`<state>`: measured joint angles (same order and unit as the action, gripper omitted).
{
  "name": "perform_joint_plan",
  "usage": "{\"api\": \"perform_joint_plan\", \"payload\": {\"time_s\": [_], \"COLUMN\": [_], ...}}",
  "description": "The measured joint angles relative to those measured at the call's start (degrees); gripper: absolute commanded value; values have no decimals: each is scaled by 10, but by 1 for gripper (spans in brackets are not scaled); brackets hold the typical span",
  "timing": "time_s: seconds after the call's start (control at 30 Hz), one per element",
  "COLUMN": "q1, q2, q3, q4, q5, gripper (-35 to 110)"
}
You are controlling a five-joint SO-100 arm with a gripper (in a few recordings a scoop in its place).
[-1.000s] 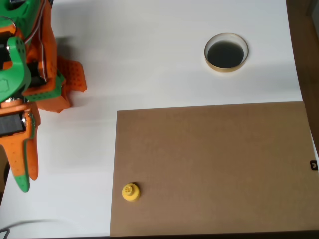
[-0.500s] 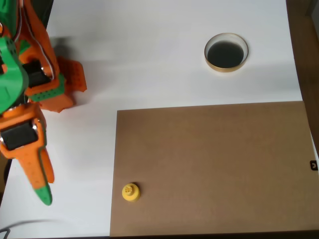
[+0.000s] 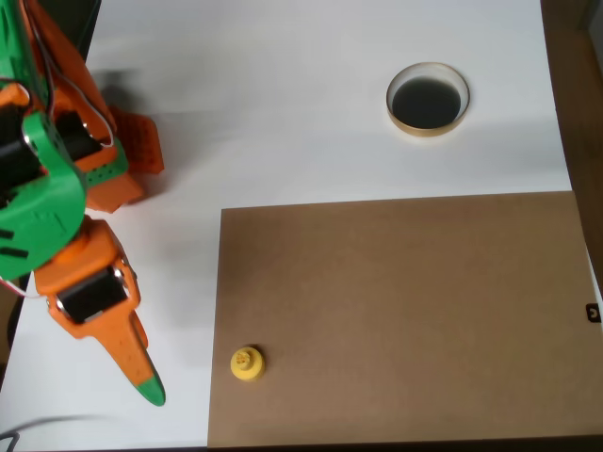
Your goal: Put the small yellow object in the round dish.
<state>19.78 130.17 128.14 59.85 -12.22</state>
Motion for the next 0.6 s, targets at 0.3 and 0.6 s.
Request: {"api": "perform_joint_plan", "payload": {"time_s": [0.3, 0.6], "q1": [-40, -83], "q2": [-120, -283], "q3": [-78, -173], "q4": [20, 50], "q5": [0, 11], "gripper": [31, 31]}}
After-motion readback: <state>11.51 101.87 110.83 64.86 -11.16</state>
